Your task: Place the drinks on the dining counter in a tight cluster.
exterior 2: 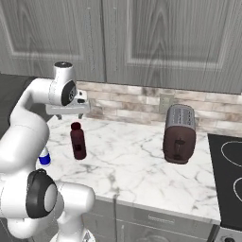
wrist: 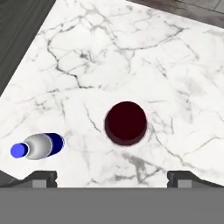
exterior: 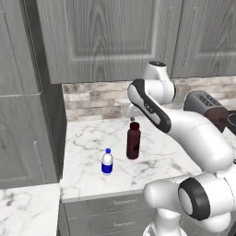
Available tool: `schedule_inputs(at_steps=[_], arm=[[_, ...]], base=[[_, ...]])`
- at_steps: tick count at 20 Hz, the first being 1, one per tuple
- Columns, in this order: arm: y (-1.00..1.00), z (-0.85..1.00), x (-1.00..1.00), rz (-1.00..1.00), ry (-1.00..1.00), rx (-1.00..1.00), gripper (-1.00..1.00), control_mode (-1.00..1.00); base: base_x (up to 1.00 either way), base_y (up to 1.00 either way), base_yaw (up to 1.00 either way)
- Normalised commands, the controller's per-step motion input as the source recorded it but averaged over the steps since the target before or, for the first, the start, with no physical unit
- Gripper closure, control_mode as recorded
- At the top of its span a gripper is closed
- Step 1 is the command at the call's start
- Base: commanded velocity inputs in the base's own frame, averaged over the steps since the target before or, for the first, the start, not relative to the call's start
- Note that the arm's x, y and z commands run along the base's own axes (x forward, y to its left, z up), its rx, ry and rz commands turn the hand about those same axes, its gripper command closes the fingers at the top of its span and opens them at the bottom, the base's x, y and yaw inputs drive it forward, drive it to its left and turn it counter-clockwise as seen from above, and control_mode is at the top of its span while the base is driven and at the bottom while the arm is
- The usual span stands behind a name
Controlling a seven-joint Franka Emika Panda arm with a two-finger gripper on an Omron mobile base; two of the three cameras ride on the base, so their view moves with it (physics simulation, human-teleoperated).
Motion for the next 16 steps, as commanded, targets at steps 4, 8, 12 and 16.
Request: schedule_inputs(at_steps=[4, 8, 12, 16], arm=[[0.00, -0.12, 0.18, -0.01, 0.00, -0.02, -1.00, -1.00], [0.00, -0.20, 0.17, -0.03, 0.00, -0.02, -1.00, -1.00], [0.00, -0.21, 0.09, -0.05, 0.00, -0.02, -1.00, -1.00], [0.00, -0.27, 0.13, -0.05, 0.01, -0.03, -1.00, -1.00]], base=[[0.00, 0.00, 0.00], [0.00, 0.00, 0.00], [0.00, 0.00, 0.00], [0.00, 0.00, 0.00]])
